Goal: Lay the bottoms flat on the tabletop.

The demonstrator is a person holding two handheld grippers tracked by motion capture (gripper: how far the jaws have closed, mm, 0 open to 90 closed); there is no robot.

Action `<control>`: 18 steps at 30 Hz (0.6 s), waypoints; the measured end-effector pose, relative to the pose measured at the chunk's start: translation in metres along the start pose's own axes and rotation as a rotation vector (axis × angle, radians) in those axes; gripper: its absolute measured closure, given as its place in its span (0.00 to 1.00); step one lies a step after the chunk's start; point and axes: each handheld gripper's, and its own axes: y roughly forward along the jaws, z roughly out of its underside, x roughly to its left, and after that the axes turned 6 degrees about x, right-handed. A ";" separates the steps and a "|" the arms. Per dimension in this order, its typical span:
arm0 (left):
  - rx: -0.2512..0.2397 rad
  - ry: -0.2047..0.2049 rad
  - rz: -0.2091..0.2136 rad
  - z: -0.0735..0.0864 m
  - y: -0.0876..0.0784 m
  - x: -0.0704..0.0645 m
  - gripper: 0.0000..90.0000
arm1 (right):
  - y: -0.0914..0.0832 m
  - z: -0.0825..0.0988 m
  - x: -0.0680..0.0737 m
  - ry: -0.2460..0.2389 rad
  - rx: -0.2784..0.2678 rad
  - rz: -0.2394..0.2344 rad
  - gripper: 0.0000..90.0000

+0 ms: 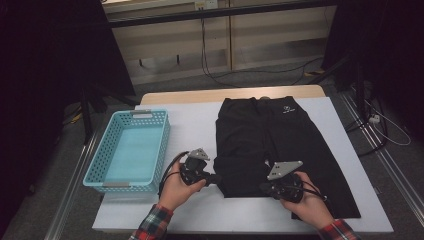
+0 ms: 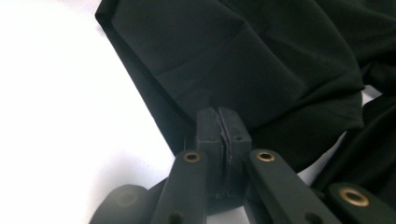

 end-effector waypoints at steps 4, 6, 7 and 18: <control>-0.006 0.002 0.001 -0.001 0.000 -0.001 0.95 | -0.012 -0.003 0.000 -0.010 -0.019 -0.002 1.00; -0.017 -0.012 0.000 0.000 0.001 0.001 0.86 | -0.019 -0.003 -0.001 -0.002 -0.042 -0.001 1.00; -0.020 -0.019 -0.008 0.000 0.001 0.002 0.82 | -0.021 -0.002 -0.002 0.003 -0.044 0.004 1.00; -0.053 -0.048 -0.059 0.003 0.000 0.010 0.46 | -0.016 0.012 -0.005 0.017 0.001 0.002 0.97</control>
